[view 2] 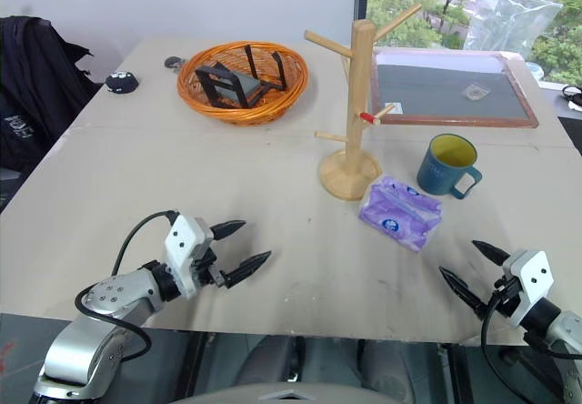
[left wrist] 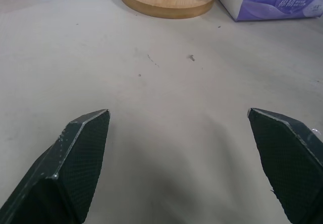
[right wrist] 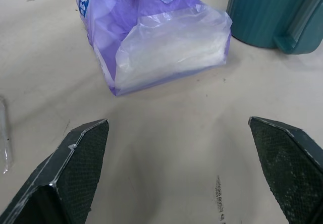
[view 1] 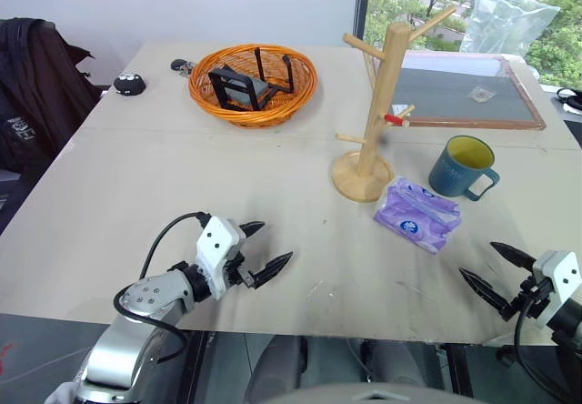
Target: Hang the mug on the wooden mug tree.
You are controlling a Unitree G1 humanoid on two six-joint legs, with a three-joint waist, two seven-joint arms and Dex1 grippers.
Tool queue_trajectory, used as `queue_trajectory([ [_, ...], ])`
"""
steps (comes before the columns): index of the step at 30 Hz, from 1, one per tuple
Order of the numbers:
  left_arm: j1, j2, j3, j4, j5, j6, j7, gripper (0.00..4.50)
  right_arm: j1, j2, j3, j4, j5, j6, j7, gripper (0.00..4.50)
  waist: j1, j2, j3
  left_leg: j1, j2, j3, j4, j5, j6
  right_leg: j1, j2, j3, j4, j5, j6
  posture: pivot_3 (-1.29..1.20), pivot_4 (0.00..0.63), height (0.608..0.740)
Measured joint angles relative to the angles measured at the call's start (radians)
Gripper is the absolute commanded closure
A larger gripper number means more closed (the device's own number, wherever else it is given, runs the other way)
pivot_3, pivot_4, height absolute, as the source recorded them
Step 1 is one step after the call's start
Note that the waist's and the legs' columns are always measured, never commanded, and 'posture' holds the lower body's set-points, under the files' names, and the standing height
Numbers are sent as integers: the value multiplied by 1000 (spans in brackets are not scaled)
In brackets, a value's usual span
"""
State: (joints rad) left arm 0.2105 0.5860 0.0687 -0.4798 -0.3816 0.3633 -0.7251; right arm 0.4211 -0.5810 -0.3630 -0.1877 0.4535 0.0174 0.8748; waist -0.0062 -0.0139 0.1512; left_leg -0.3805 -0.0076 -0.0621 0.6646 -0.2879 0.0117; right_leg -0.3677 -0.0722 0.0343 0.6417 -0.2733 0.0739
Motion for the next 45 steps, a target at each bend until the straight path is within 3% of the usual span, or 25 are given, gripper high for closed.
queue_trajectory([
  [14, -17, 0, 2, 0, -24, -1, -24, 0, -106, -36, 4, -155, 39, 73, -25, 30, -2, 0, 0, 0, 0, 0, 0, 0, 0, 0, 0, 0, 0, 0, 0, 0, 150, 737],
  [15, -43, 16, 0, -21, -95, 33, -68, 0, -175, -40, 89, -217, 26, 133, -57, 30, -3, 0, 0, 0, 0, -1, 0, 0, 0, 0, 0, -1, 1, 0, 0, 0, 150, 737],
  [17, -59, 20, 1, -37, -111, 41, -79, 0, -198, -40, 119, -231, 16, 144, -67, 30, -2, 0, 0, 0, 0, -1, 0, 0, 0, 0, 0, -1, 1, 0, 0, 0, 150, 737],
  [19, -133, 70, -30, -71, -135, 79, -116, 0, -318, -40, 230, -210, -89, 181, -117, 30, -5, 0, 1, 0, -1, 0, 1, 0, 0, 0, 1, -1, 1, 0, 0, 0, 150, 737],
  [25, -206, 164, -48, -143, -169, 140, -169, 0, -386, -47, 347, -133, -210, 276, -165, 30, -2, 0, 1, -4, -4, -1, 1, 2, -3, -5, 1, -1, 0, 0, 0, 0, 150, 737],
  [32, -265, 188, -48, -189, -206, 206, -163, 0, -388, -59, 359, -168, -199, 400, -164, 3300, -5, 0, 1, -4, -4, 0, 1, 1, -1, -5, 1, 0, 1, 0, 0, 0, 150, 737],
  [35, -265, 188, -49, -192, -208, 216, -161, 0, -389, -61, 356, -181, -193, 421, -164, 4470, -4, 0, 1, -2, -4, -1, 1, 0, 0, -3, 1, -1, 2, 0, 0, 0, 150, 737],
  [42, -313, 186, -93, -200, -208, 216, -175, 0, -274, -149, 209, -238, -73, 505, -92, 4470, 5, 0, 1, -4, -5, -1, 2, 0, 0, -3, 1, -1, 1, 0, 1, 0, 150, 737],
  [45, -388, 174, -138, -195, -222, 218, -215, 0, -128, -207, 59, -258, -39, 512, -36, 4470, 19, 1, 2, -4, -5, -1, 2, 0, 0, -3, 1, -2, 1, 0, 1, 0, 150, 737],
])
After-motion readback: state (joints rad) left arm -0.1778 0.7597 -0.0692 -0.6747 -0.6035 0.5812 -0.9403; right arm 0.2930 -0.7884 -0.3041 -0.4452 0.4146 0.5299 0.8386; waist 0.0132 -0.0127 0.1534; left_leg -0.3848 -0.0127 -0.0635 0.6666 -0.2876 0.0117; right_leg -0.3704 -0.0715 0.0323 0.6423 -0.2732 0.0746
